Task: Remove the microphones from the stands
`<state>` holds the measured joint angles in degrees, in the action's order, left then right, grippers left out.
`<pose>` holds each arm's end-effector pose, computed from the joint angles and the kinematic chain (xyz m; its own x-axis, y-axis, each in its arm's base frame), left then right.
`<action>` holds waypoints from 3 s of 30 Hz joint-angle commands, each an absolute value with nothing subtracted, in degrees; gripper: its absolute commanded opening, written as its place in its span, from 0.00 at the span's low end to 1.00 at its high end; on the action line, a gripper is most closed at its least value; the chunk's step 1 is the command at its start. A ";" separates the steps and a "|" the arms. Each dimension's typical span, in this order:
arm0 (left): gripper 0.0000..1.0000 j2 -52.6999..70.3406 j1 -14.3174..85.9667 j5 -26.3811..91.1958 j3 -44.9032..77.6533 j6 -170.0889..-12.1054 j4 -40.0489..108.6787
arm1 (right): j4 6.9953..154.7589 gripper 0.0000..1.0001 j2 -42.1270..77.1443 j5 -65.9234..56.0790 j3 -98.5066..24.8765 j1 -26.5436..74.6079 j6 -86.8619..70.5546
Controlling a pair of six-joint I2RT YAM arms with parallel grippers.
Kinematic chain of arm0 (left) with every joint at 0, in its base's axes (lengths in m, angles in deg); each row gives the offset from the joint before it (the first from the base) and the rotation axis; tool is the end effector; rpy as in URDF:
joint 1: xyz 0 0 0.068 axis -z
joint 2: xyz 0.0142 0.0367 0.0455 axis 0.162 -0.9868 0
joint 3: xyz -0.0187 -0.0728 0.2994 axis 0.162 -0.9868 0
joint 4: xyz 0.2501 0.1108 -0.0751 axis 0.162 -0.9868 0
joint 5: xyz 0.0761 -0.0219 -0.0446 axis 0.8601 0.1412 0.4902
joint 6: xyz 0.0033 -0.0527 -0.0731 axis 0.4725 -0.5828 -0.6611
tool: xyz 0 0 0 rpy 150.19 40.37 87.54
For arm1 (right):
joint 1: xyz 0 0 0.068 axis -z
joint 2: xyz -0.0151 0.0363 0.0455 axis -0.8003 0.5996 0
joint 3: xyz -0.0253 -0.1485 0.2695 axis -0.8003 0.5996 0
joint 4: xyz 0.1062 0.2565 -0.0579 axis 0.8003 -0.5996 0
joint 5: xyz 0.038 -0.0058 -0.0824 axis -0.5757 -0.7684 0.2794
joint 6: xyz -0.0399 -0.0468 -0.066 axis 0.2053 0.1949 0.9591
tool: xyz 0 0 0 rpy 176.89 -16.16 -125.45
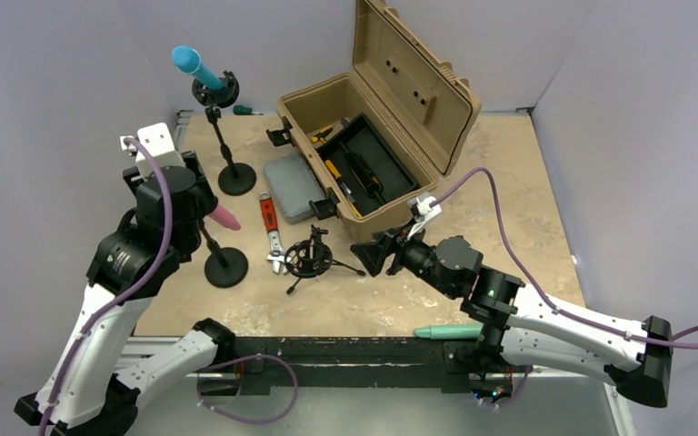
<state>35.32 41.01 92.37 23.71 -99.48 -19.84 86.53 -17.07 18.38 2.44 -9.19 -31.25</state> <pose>0.1508 -0.0188 0.4834 -0.1914 -0.1304 -0.9728 -0.3845 0.9219 -0.0479 0.1300 0.2014 0.3303 -0.3986 0.2738 -0.8753 -0.6107 0.6327 0.4761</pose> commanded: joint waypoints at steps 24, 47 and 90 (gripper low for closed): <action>0.00 32.61 38.97 75.75 32.80 -126.15 -29.21 | 91.20 0.63 -0.34 12.62 -15.83 -14.76 -25.87; 0.21 36.59 39.40 70.92 29.33 -128.09 -26.90 | 92.19 0.62 5.52 11.56 -22.80 -17.81 -23.40; 1.00 69.77 39.44 65.59 11.37 -98.95 -28.45 | 79.92 0.29 50.86 41.34 -80.12 -25.08 5.30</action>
